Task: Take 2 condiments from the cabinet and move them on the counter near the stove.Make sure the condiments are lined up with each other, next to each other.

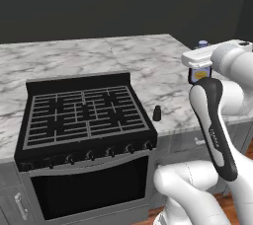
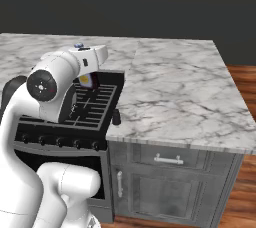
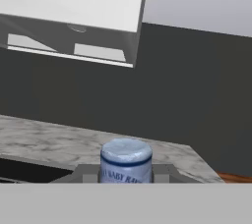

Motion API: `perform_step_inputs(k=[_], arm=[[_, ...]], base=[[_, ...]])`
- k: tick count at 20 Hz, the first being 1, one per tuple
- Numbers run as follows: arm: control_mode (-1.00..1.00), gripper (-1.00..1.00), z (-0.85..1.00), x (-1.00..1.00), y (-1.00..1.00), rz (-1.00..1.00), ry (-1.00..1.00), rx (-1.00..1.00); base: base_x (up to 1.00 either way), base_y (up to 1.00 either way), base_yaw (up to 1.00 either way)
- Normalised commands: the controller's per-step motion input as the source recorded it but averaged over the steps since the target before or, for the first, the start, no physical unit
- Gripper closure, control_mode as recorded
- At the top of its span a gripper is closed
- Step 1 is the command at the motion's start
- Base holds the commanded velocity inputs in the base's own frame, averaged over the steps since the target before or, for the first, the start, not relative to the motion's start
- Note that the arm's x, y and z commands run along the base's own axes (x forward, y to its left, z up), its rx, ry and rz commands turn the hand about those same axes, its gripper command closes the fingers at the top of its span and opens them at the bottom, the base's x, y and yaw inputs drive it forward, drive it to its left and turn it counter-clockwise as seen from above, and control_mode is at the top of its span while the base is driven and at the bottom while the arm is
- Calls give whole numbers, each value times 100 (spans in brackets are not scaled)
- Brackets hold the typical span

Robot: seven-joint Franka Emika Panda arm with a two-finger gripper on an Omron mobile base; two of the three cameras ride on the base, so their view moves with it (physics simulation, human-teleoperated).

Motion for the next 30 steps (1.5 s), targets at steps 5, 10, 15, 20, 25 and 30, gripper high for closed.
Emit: perform_step_inputs(k=[5,10,15,20,25,30], arm=[[100,100,0,0,0,0,0,0],[100,100,0,0,0,0,0,0],[100,100,0,0,0,0,0,0],[100,100,0,0,0,0,0,0],[100,100,0,0,0,0,0,0],[100,100,0,0,0,0,0,0]], base=[[20,30,-8],[33,39,-5],[32,55,-4],[34,40,-3],[71,0,-5],[55,1,-5]])
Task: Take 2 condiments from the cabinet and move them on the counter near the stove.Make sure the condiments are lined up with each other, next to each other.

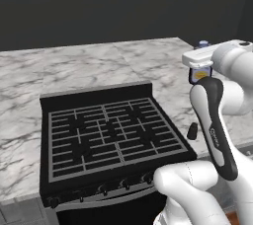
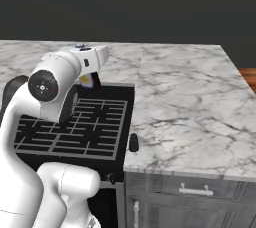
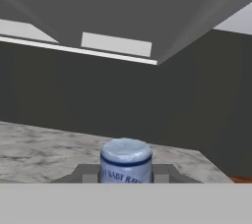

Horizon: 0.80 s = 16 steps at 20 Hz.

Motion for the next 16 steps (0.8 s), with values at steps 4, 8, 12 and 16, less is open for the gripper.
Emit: perform_step_inputs(k=[4,8,12,16], arm=[[100,100,0,0,0,0,0,0],[100,100,0,0,0,0,0,0],[100,100,0,0,0,0,0,0],[100,100,0,0,0,0,0,0]], base=[[16,0,-1],[0,0,0],[0,0,0],[0,0,0]])
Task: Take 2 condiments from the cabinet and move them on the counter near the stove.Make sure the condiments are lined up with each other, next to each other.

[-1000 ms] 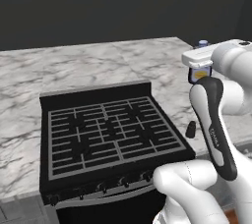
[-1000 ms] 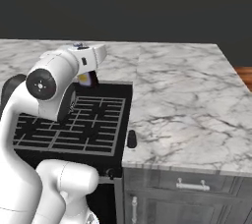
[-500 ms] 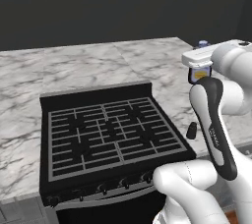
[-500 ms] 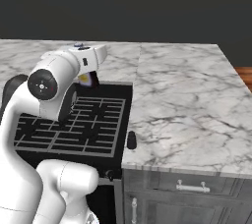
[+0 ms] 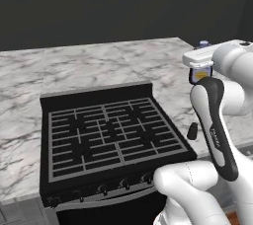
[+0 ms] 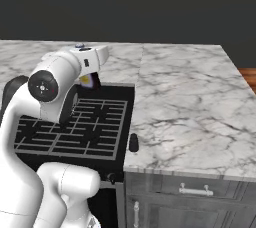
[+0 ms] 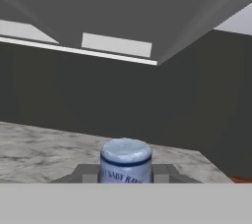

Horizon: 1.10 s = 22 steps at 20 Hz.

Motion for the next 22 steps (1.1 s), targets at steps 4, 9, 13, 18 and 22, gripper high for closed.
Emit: perform_step_inputs(k=[4,9,13,18,22], arm=[[100,100,0,0,0,0,0,0],[-100,100,-34,6,-18,12,10,0],[-100,100,-43,18,-23,24,19,-1],[-100,100,-51,14,-32,32,13,-1],[-100,100,-42,20,-33,33,11,0]], base=[[0,0,0],[0,0,0],[0,0,0],[0,0,0],[0,0,0]])
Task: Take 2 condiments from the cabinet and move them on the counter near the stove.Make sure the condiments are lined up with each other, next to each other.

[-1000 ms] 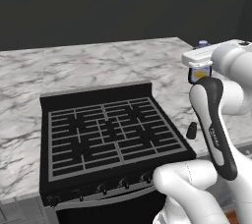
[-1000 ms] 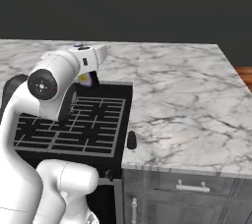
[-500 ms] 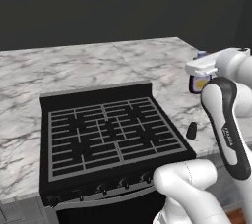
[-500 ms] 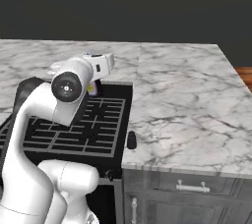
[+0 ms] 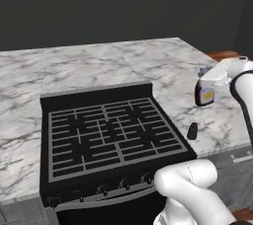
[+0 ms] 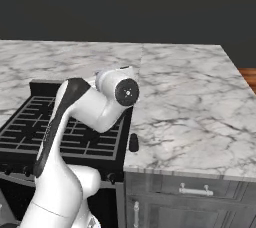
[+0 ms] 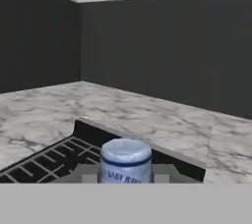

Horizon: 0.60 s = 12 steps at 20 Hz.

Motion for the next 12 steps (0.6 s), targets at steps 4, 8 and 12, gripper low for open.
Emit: perform_step_inputs(k=[4,8,12], arm=[[-100,100,-47,19,-43,34,1,0],[-100,100,-53,26,-52,36,0,0],[-100,100,-50,10,-40,20,0,0]], base=[[0,0,0],[0,0,0],[0,0,0]])
